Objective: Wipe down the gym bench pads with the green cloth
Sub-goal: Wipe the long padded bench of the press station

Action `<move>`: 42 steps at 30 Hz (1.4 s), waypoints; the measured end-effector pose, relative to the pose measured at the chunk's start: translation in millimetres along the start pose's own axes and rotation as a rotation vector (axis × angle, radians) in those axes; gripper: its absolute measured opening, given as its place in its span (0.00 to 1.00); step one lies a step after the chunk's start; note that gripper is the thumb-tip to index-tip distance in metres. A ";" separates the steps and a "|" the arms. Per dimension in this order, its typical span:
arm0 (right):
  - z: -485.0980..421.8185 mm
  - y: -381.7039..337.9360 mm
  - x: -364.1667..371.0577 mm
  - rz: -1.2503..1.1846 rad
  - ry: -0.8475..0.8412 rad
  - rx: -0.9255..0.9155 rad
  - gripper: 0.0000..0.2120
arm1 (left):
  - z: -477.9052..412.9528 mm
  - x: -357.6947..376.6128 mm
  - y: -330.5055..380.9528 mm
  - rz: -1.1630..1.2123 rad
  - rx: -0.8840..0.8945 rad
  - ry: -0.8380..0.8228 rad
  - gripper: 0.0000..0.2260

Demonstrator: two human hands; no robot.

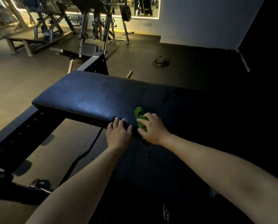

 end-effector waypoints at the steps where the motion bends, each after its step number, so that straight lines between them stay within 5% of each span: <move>1: 1.1 -7.5 6.0 0.013 -0.062 -0.087 0.21 | -3.8 -5.9 2.3 -0.035 0.011 0.040 0.24; 5: -11.0 -12.3 17.8 0.141 -0.178 -0.237 0.20 | -23.4 -23.7 13.8 -0.065 0.009 0.056 0.21; 14: -74.5 38.7 -5.8 0.160 -0.170 -0.180 0.23 | -50.6 3.5 43.1 -0.061 -0.010 -0.109 0.29; 21: -124.8 118.0 -44.6 0.101 -0.007 0.199 0.15 | -52.2 -3.5 42.3 -0.118 -0.105 -0.055 0.29; 27: -121.0 44.3 9.3 -0.088 -0.228 -0.413 0.19 | -80.6 -8.7 54.2 -0.131 -0.188 -0.029 0.24; 32: -163.1 81.7 -9.0 0.040 -0.181 -0.351 0.21 | -81.5 -1.4 54.5 -0.119 -0.227 -0.055 0.28; 38: -213.5 171.8 -35.8 -0.040 -0.018 0.139 0.16 | -81.7 2.4 56.0 -0.164 -0.265 -0.045 0.27; 42: -190.3 97.2 -8.4 -0.133 -0.085 -0.142 0.18 | -82.5 -0.2 55.5 -0.167 -0.288 -0.054 0.28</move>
Point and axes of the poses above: each hand's wrist, its own z-axis away from the middle knuckle, its own x-axis out of the palm, y = z × x, the point moved 9 cm from there along -z, towards the middle knuckle, and after that the axes turned 12 degrees about -z, right-handed, at the moved point
